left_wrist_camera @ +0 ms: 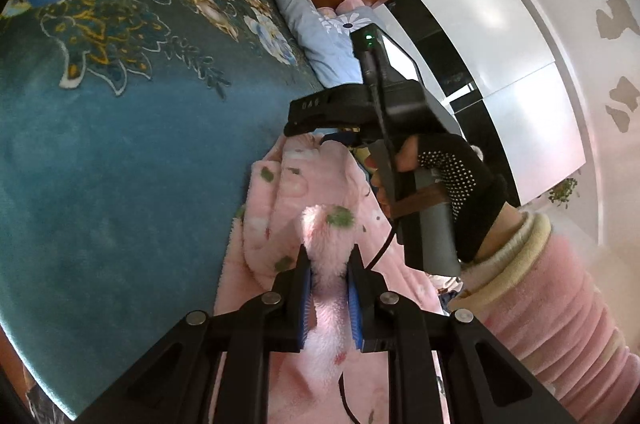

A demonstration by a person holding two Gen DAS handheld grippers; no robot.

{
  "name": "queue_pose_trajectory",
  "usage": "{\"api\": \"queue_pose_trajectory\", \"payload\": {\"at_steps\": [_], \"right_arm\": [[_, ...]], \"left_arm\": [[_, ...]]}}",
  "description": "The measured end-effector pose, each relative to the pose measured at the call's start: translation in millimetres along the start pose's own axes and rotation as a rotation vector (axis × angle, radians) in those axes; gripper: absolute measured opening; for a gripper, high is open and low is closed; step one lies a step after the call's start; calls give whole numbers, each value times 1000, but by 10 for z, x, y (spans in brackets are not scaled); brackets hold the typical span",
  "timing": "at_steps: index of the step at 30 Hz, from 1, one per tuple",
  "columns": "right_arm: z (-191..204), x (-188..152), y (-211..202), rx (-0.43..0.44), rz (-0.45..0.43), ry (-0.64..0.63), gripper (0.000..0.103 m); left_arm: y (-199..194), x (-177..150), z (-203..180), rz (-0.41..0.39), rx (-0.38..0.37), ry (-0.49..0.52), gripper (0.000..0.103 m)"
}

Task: Fold clothes
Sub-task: 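Grasp the pink fleece edge with the left gripper and lift it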

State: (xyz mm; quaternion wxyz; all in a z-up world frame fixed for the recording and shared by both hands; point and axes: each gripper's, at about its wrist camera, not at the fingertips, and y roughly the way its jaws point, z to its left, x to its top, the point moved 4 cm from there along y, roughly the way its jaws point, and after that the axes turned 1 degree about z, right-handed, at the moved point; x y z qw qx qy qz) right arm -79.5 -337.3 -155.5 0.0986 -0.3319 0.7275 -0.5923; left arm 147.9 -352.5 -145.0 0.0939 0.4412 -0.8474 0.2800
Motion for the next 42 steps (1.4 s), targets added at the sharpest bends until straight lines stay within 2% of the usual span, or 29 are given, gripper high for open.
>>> {"api": "queue_pose_trajectory", "payload": {"at_steps": [6,9,15,17,18,19,20,22,23,27,28,29,33,35,37,42], "right_arm": [[-167,-73,-128,-169,-10,-64,53],[-294,-64,-181,-309,-47,-91,53],[-511,36,103,-368,-12,-36,52],[-558,93,69,-449,-78,-34,45],[-573,138,-6,-520,-140,-46,39],[-590,189,-90,-578,-203,-56,39],[-612,244,-174,-600,-253,-60,39],[-667,338,-266,-567,-274,-39,39],[-701,385,-298,-522,-267,-16,39],[-683,409,-172,-146,-113,71,39],[-627,386,-104,-88,-70,71,39],[-578,373,-63,-70,-55,61,40],[-288,319,105,-69,-1,-25,41],[-172,274,158,-112,25,-87,41],[-89,225,193,-191,42,-150,41],[-215,173,237,-254,113,-154,41]], "left_arm": [[-29,6,18,-8,14,3,19],[-25,-11,-24,-5,26,38,19],[-38,-9,-43,-24,69,82,16],[-69,18,-24,-47,94,90,16],[-77,51,-12,-66,120,99,15],[-86,85,0,-84,145,109,15],[-96,121,13,-103,169,117,15],[-103,197,64,-113,182,108,15],[-105,221,91,-112,179,100,15],[-88,209,147,-92,163,70,15],[-74,193,142,-85,160,70,15],[-61,178,136,-78,158,70,15],[-56,125,92,-67,156,88,16],[-58,116,89,-65,155,85,16],[-66,109,93,-65,153,80,16],[-77,100,81,-60,145,79,16]]}}
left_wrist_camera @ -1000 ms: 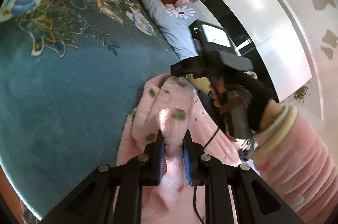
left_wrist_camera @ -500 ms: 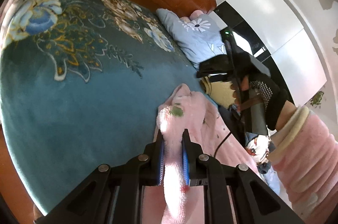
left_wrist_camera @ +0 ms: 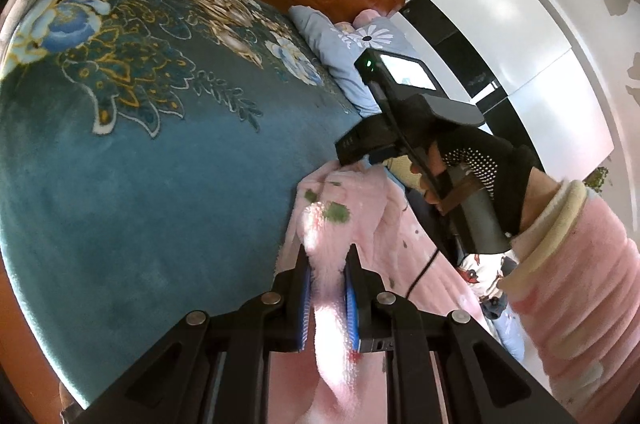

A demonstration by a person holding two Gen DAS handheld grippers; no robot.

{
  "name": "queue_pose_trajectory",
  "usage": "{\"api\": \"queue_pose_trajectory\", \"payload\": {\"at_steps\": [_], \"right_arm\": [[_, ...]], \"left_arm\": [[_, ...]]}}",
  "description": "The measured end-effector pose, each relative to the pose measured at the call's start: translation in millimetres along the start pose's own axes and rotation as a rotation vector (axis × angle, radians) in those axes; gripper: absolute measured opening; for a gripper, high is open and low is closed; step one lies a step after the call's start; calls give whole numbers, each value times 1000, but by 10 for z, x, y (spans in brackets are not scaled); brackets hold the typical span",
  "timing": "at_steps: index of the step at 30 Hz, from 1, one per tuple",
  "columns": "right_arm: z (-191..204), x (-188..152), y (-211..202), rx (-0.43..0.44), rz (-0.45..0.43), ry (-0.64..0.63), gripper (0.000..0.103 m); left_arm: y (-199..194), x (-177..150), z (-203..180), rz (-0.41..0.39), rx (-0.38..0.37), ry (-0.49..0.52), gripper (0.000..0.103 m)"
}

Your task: Fold clothes

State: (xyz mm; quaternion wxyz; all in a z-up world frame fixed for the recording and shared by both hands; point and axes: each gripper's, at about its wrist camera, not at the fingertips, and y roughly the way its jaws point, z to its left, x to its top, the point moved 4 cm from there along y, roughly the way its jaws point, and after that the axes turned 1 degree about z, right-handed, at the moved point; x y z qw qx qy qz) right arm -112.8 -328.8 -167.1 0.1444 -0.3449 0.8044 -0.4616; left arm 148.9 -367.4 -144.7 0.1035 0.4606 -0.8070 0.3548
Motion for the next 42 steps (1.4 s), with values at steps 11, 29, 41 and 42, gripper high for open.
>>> {"api": "queue_pose_trajectory", "payload": {"at_steps": [11,29,41,42], "right_arm": [[-54,74,83,-168,-48,-5,41],[9,891,-318,-167,-332,166,40],[-363,33,-1151,315,-449,235,47],[-490,-190,-1215,336,-461,255,49]], "left_arm": [[-41,-12,-36,-12,20,22,15],[-28,281,677,-131,279,-207,7],[279,75,355,19,94,-163,54],[300,62,338,24,92,-160,54]]}}
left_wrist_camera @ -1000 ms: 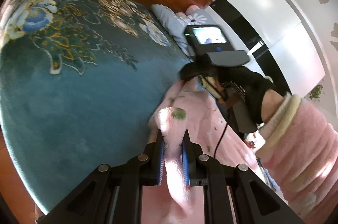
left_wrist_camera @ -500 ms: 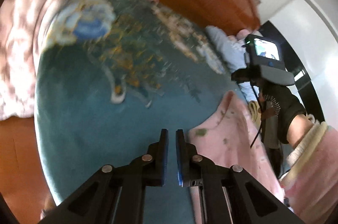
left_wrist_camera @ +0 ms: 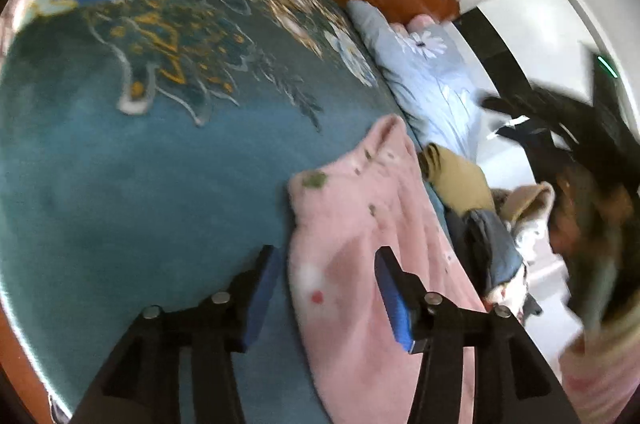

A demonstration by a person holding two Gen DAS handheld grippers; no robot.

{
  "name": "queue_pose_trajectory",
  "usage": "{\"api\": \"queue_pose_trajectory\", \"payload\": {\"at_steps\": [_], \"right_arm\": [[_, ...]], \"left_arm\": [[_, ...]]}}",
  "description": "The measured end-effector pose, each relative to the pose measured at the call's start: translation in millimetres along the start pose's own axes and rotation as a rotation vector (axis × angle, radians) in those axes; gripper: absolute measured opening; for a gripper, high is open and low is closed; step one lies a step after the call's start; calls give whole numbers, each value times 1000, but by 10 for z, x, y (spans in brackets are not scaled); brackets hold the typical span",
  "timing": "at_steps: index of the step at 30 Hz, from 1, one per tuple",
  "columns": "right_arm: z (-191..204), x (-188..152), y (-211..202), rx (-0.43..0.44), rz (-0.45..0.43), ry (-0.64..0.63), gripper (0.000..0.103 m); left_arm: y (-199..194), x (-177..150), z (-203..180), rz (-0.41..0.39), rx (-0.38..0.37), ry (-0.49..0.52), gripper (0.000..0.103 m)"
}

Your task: Fold clothes

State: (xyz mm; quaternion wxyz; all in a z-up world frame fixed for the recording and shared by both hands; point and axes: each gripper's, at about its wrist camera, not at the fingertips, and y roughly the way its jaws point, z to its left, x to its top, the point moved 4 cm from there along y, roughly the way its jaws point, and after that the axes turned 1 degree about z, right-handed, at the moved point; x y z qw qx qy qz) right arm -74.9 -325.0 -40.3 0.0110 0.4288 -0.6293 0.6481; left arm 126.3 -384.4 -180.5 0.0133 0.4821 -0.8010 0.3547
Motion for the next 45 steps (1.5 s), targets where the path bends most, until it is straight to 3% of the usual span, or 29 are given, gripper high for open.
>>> {"api": "queue_pose_trajectory", "payload": {"at_steps": [4,7,9,10,12,14,17,19,23,27,33,39,45], "right_arm": [[-644,-657,-713,7,-25,130,50],[-1234,-1374,-1167,-68,-11,258,52],[-1626,-1854,-1472,-118,-2,343,52],[-1827,-2111,-1610,-145,8,393,52],[-2214,-2665,-1792,-175,42,545,52],[-2560,-3195,-1952,-184,68,703,52],[-2910,-3920,-2149,-180,69,912,52],[-3127,-4378,-2273,-179,70,1042,52],[-3353,-4975,-2389,-159,57,1203,52],[-3482,-5374,-2628,-144,0,1283,52],[-3585,-6117,-3208,-156,-87,1372,52],[-3413,-6995,-3636,-163,-105,1474,52],[-3193,-7611,-3509,-65,-110,1614,52]], "left_arm": [[58,-18,-75,2,0,33,52],[139,29,-105,-11,-37,34,45],[222,70,-72,-7,-46,12,12],[245,61,-33,-6,-34,1,8],[273,59,31,-18,-19,-18,5],[142,94,70,-86,-31,-34,4],[-116,200,140,-213,19,-21,4],[-168,214,242,-229,47,-52,4],[-147,167,404,-218,73,-119,4],[-133,148,340,-219,117,-60,4],[-151,120,427,-219,100,-66,4],[-121,129,412,-216,97,-58,4],[-123,119,433,-217,78,-64,5]]}}
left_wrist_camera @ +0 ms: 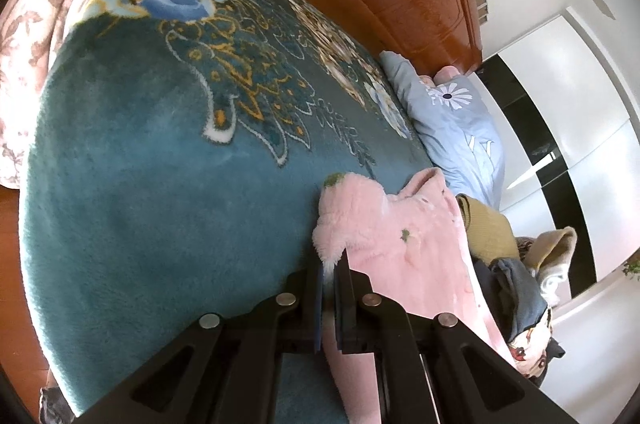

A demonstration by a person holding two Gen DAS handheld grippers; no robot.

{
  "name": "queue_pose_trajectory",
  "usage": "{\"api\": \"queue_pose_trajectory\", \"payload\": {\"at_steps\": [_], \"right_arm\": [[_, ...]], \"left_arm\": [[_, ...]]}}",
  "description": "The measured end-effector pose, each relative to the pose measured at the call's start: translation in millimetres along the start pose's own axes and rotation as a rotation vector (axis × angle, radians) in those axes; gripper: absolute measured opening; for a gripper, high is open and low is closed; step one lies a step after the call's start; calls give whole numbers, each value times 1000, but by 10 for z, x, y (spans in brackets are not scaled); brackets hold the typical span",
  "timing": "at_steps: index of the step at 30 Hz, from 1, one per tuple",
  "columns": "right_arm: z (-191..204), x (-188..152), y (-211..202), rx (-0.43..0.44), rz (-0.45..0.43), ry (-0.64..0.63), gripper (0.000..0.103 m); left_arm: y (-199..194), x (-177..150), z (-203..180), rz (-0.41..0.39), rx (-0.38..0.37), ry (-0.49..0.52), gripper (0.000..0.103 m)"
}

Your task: Fold clothes

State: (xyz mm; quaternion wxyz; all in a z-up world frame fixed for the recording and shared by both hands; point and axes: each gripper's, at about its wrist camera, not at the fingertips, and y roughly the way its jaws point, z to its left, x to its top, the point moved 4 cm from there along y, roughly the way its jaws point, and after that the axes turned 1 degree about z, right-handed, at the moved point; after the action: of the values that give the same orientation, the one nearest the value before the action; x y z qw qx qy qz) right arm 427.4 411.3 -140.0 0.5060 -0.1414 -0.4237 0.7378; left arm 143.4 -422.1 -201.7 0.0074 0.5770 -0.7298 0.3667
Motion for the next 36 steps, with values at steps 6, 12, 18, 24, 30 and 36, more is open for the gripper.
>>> {"api": "queue_pose_trajectory", "payload": {"at_steps": [6,12,18,24,30,36], "right_arm": [[-217,83,202,131,-49,133,36],[-100,186,324,226,-65,151,4],[439,670,20,430,-156,88,3],[1052,1303,147,475,-182,47,3],[1621,1968,845,356,-133,90,3],[1957,2371,1542,188,-123,89,3]], "left_arm": [[13,12,0,19,2,-7,5],[-52,121,-95,59,-28,-88,4],[-103,485,-715,74,-87,-63,4],[128,912,-1537,123,-102,-11,4],[812,1114,-2075,166,-13,72,4],[1530,1087,-2168,206,88,101,4]]}}
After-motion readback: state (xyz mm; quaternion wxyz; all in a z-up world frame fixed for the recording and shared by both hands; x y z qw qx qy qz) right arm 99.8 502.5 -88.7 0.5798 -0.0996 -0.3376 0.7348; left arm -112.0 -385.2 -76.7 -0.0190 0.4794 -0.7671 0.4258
